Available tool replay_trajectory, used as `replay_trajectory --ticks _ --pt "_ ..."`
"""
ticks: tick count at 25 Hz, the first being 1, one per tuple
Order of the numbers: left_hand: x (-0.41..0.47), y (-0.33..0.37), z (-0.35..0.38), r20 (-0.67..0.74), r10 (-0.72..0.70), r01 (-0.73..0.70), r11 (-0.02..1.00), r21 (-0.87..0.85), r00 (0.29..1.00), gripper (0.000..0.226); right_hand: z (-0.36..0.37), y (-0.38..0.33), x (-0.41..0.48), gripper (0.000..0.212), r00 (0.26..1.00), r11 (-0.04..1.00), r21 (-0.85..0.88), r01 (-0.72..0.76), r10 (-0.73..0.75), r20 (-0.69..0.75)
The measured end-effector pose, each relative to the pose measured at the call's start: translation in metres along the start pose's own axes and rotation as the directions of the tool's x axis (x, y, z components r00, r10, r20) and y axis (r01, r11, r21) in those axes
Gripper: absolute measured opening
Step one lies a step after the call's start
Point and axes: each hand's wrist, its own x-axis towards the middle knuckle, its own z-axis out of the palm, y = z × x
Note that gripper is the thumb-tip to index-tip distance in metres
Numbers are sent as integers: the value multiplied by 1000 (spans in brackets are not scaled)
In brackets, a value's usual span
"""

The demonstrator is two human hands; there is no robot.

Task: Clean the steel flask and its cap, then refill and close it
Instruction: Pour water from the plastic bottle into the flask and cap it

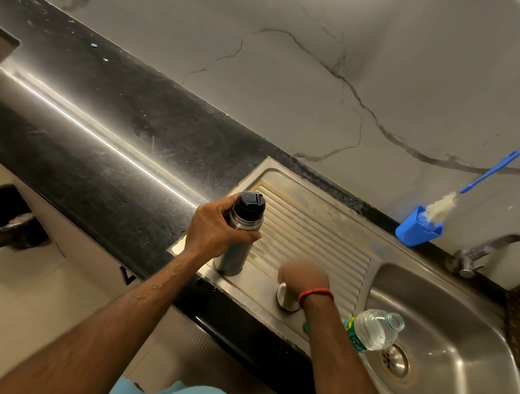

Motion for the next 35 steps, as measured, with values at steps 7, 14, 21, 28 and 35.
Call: replay_trajectory --ticks 7,14,21,28,35 --pt "2 -1 -1 41 -5 6 999 -32 999 80 -113 12 -29 59 958 875 417 247 -156 -240" --pt "1 -1 -2 33 -30 32 998 -52 999 81 -167 -19 -55 67 846 835 289 467 -327 -422" --pt "2 0 1 -8 -32 32 999 31 999 91 -150 -51 -26 60 823 840 141 523 -456 -339" --pt "1 0 1 -10 -36 36 999 10 999 81 -149 -54 -28 46 870 921 107 374 -308 -384" --pt "2 -4 2 -8 -29 29 999 19 1000 80 -157 -51 -31 61 846 901 19 432 -398 -355"
